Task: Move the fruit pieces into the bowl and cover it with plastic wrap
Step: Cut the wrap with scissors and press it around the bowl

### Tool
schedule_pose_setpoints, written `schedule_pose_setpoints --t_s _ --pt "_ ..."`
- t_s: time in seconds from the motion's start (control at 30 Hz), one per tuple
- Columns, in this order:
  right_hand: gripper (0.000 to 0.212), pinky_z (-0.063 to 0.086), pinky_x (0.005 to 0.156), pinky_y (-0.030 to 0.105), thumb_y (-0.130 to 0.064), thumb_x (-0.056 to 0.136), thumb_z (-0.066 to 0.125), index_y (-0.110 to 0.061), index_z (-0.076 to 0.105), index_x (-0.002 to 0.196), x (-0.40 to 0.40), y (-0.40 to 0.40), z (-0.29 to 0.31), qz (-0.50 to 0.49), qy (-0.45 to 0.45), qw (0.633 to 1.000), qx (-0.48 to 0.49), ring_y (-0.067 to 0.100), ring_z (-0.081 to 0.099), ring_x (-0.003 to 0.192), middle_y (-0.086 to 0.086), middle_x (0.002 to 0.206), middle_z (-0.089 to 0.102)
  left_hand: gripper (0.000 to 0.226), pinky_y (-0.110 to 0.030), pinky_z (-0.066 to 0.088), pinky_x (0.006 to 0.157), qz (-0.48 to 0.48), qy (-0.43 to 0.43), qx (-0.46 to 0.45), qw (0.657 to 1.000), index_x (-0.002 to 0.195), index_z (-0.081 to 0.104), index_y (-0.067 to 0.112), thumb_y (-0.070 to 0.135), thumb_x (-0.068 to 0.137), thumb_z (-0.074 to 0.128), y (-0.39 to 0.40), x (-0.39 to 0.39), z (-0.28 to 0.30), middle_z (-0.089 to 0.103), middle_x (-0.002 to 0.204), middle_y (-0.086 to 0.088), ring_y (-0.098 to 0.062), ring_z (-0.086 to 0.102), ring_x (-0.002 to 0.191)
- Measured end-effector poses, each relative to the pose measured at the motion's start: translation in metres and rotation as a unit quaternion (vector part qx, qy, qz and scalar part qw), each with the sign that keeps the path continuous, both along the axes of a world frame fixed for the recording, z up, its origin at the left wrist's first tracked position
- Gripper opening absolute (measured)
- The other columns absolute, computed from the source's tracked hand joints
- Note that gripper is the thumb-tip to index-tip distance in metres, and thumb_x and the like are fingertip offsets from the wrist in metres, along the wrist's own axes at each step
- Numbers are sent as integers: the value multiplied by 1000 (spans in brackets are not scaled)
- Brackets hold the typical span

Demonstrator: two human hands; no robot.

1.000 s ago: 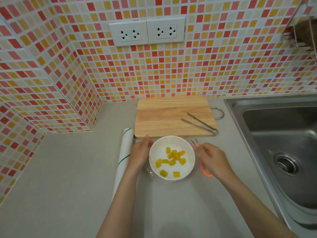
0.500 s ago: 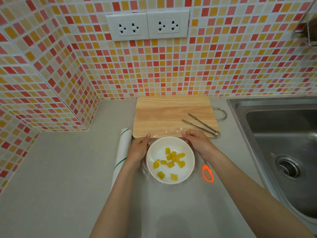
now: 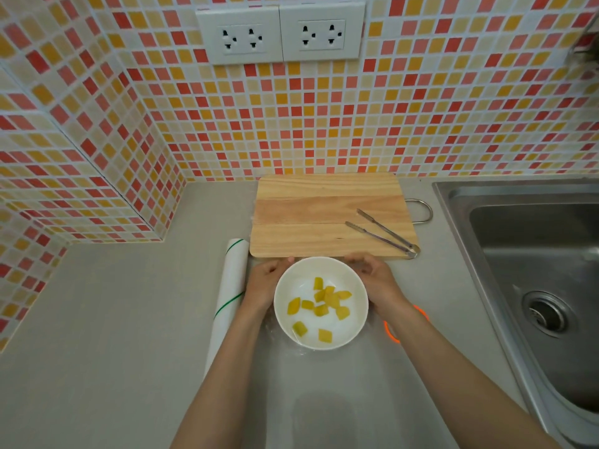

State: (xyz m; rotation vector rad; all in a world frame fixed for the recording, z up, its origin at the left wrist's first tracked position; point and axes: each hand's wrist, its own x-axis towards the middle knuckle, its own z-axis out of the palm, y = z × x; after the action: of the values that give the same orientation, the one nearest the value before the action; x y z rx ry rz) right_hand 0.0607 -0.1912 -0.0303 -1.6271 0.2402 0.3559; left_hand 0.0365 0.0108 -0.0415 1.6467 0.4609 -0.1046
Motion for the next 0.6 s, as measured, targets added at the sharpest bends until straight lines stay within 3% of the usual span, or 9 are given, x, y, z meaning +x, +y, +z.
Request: schedule_pose_setpoints --t_s 0.07,0.13,0.3,0.37,0.5,0.6 --pt "28 51 68 27 10 78 59 -13 61 95 -1 0 -2 0 -61 998 4 18 58 73 6 82 60 27 -35 47 67 25 -23 33 999 67 59 10 30 83 68 -3 1 -2 64 70 -6 -17 59 66" --pt "20 52 66 19 7 80 61 -12 66 87 -5 0 -4 -3 -87 996 20 12 61 73 4 84 65 21 -36 51 71 65 -32 58 996 75 57 25 37 73 75 -6 0 -4 63 72 -1 -16 62 68" --pt "18 49 61 23 3 81 63 -9 70 68 -6 -1 -12 3 -101 994 -31 15 58 69 10 77 63 38 -31 52 66 130 -90 68 985 86 57 40 49 56 78 -8 -1 -8 51 63 7 -8 54 59" --pt "20 45 64 30 2 81 62 -1 65 61 -6 -2 -13 9 -116 992 -56 19 55 71 13 75 59 38 -29 51 64 139 -102 84 982 88 57 40 48 57 78 -9 -2 -9 49 61 9 -7 52 57" --pt "30 37 60 30 -1 82 61 -8 59 53 -3 -4 -10 63 -193 964 -171 16 50 63 4 60 55 20 -28 47 64 117 -121 133 977 96 60 22 30 80 69 -8 -4 -9 56 66 4 -6 54 61" --pt "15 45 71 27 -7 87 57 -2 71 90 -5 -7 -4 36 -227 945 -231 24 63 79 11 82 71 17 -16 41 66 129 -122 137 975 96 65 13 20 94 50 -4 -9 4 61 70 8 3 58 65"
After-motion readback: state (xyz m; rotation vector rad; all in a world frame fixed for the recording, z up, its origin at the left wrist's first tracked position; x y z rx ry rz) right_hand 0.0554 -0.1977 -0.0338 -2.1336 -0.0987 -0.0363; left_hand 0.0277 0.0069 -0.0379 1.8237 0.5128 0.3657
